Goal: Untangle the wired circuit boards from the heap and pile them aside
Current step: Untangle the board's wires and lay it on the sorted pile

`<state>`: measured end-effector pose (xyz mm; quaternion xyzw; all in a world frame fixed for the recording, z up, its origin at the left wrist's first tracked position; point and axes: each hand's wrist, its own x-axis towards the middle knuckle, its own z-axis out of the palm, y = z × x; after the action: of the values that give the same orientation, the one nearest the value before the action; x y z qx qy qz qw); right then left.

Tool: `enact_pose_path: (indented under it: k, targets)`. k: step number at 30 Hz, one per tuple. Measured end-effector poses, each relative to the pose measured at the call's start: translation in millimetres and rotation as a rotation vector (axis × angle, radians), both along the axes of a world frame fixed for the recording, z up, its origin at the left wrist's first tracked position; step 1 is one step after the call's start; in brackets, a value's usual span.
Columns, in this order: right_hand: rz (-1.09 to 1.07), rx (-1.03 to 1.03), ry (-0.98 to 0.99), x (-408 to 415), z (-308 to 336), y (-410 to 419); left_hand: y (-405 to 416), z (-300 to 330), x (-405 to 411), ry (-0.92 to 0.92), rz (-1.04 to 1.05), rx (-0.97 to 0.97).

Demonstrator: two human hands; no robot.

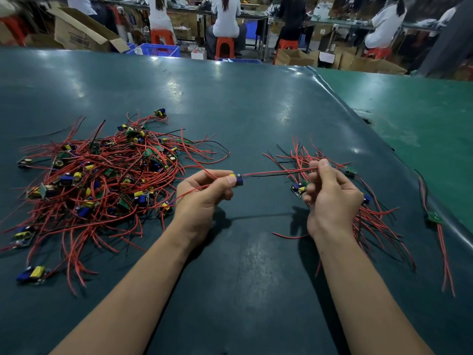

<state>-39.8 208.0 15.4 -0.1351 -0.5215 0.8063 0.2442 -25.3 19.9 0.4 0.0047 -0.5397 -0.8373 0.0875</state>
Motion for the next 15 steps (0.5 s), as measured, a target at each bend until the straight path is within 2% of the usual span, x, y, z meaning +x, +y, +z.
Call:
enact_pose_path:
  k: [2, 6, 12, 15]
  targets:
    - [-0.026, 0.01, 0.003, -1, -1, 4, -3, 2, -2, 0.001, 0.064, 0.123]
    - [-0.047, 0.206, 0.034, 1, -5, -2, -5, 7, -2, -0.007, 0.079, 0.301]
    - [-0.011, 0.193, 0.001, -2, -9, -4, -3, 10, 2, 0.0, 0.133, 0.146]
    - [-0.014, 0.33, 0.019, -1, -11, -5, -1, 12, 3, 0.007, 0.056, 0.076]
